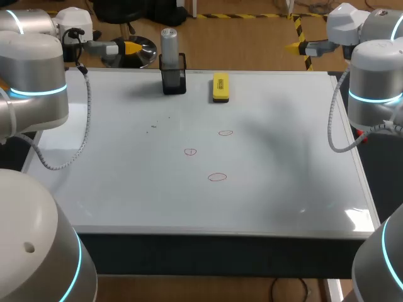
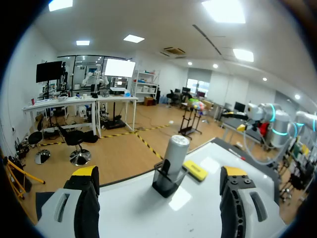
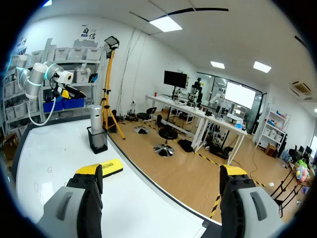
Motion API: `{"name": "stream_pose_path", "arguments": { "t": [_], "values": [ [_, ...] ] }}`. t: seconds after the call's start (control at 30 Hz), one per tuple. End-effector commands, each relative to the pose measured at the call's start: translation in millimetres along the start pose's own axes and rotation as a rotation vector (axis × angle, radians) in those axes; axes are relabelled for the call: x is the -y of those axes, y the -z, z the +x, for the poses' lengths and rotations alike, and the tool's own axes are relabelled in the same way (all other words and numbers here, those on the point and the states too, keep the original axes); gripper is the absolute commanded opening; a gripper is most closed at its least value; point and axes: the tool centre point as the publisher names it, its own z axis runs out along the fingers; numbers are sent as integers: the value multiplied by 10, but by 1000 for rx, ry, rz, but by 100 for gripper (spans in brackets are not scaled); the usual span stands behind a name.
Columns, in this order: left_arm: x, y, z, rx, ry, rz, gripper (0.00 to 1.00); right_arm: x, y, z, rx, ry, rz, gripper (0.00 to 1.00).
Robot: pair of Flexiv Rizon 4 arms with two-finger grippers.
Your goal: Pick up the inspection probe, press it on each red-marked spot on the whiteboard one by one, put down the probe, pick up the eraser, and wipe off all the red marks.
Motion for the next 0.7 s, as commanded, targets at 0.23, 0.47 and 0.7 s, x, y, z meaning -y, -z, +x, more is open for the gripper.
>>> {"name": "stream_pose_path", "arguments": {
  "t": [0.23, 0.47, 0.7],
  "values": [
    [45, -377, -83, -198, -132, 13, 100, -1, -2, -4, -1, 0, 1, 100],
    [113, -733, -100, -398, -215, 80, 100, -1, -2, -4, -1, 0, 1, 100],
    [110, -1026, 33, -569, -235, 131, 100, -1, -2, -4, -1, 0, 1, 100]
  ]
}}
